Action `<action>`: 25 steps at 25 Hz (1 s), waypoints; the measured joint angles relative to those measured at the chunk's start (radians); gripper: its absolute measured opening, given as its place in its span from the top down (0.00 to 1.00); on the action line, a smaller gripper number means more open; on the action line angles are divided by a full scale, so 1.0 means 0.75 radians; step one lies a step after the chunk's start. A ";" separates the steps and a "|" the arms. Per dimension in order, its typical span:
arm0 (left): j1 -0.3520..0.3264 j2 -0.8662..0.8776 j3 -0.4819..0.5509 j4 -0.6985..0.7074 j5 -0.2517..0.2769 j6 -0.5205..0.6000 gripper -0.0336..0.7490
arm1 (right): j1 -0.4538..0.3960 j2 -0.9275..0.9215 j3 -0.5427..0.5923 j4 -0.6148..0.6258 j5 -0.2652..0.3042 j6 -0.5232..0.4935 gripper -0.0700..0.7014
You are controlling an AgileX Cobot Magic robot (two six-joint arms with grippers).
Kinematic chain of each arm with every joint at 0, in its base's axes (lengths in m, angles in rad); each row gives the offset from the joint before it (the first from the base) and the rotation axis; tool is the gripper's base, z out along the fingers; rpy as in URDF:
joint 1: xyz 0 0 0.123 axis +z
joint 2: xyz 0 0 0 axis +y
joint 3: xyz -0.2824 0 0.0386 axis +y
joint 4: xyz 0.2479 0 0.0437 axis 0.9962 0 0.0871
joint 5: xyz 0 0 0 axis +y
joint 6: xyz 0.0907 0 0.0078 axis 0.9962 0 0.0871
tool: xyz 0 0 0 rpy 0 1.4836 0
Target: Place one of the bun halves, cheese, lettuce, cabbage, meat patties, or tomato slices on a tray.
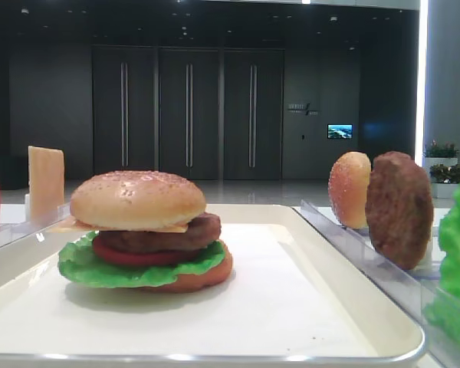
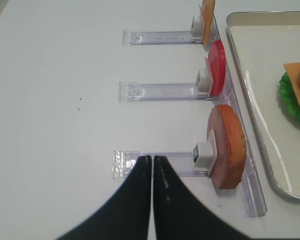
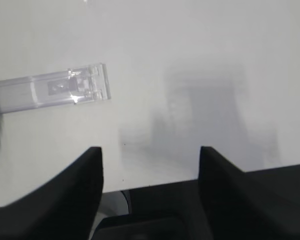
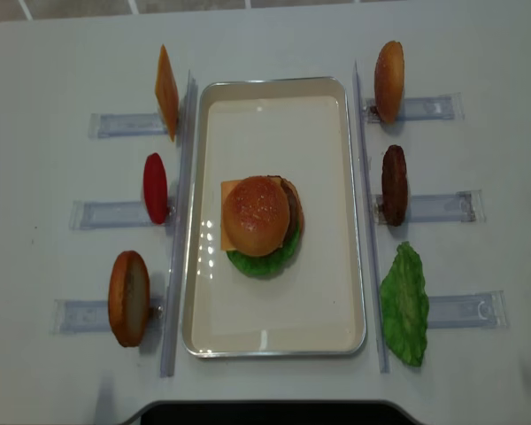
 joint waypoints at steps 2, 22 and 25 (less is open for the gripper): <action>0.000 0.000 0.000 0.000 0.000 0.000 0.96 | 0.000 -0.123 0.036 0.000 -0.020 -0.005 0.39; 0.000 0.000 0.000 0.000 0.000 0.000 0.96 | 0.000 -0.820 0.078 0.069 -0.081 -0.076 0.39; 0.000 0.000 0.000 0.000 0.000 0.000 0.96 | 0.000 -0.820 0.078 0.071 -0.081 -0.076 0.39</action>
